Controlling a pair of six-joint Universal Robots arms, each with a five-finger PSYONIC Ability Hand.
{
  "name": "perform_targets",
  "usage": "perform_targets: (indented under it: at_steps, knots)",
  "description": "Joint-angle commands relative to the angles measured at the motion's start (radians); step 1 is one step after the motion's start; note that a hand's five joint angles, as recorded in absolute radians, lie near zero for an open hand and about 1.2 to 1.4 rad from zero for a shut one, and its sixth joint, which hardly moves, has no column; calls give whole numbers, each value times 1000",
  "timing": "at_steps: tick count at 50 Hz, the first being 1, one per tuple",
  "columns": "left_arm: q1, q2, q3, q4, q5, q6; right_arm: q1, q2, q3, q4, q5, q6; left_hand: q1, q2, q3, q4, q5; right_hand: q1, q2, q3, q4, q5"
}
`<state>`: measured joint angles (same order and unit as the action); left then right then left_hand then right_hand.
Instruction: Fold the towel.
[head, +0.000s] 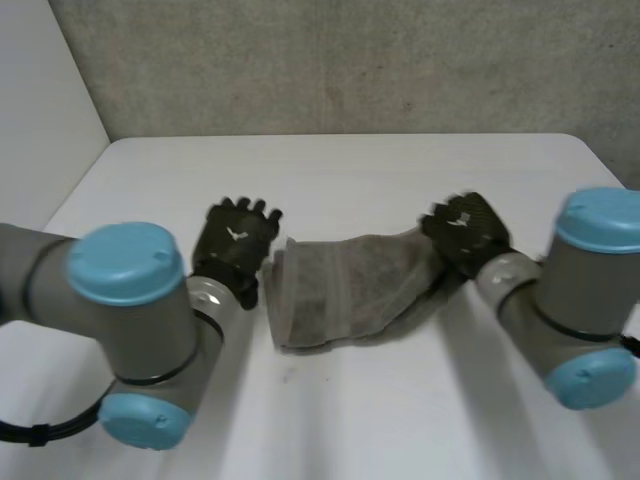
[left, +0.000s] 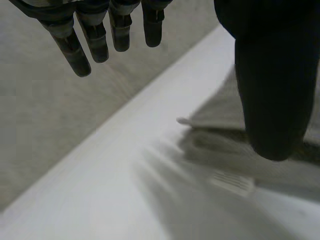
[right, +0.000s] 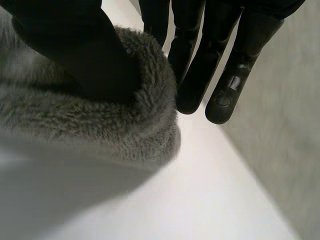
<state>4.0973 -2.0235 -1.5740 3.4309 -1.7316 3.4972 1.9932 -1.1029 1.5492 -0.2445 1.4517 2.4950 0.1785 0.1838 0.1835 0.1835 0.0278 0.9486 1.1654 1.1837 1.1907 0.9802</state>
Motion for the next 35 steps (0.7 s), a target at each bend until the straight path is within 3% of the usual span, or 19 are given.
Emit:
perform_targets:
  at_steps: [1,7,12,13,14,16,17,21,22,24,28,35]
  knots:
    - [98,195,-96,-2,-19,-3,268,102,-181,11,-16,-114,17,12,12,12,-6,448,231,213,206,242]
    - [182,279,-149,-7,-8,-3,410,245,-262,39,-125,-159,17,12,12,12,-6,448,231,213,206,242]
    - [198,286,-162,-7,13,-3,434,320,-284,89,-145,-174,17,12,12,12,-6,448,231,213,206,242]
    - [195,284,-162,-7,24,-7,431,311,-284,96,-136,-165,17,12,12,12,-6,251,34,16,9,45]
    - [195,284,-162,-7,24,-7,431,311,-284,96,-136,-165,17,12,12,12,-6,249,32,14,7,43]
    - [186,279,-158,-7,47,-29,424,249,-275,96,-114,-102,32,27,27,27,8,-774,-991,-1009,-1016,-980]
    - [186,279,-158,-7,47,-29,424,248,-274,96,-114,-102,32,27,27,27,8,-774,-991,-1009,-1016,-980]
    - [157,227,-89,-4,83,-128,265,45,-218,100,-82,291,44,39,39,39,20,-774,-991,-1009,-1016,-980]
    - [156,227,-89,-4,83,-129,265,44,-218,100,-82,292,44,39,39,39,20,-774,-991,-1009,-1016,-980]
    - [105,188,-37,-7,87,-187,199,-14,-186,122,-83,465,44,39,39,39,20,-774,-991,-1009,-1016,-980]
    - [45,122,28,-22,87,-253,116,-29,-175,235,-88,586,50,44,45,45,26,-774,-991,-1009,-1016,-980]
    - [-48,8,137,-110,80,-328,62,41,-221,343,-119,613,76,71,71,71,52,-774,-991,-1009,-1016,-980]
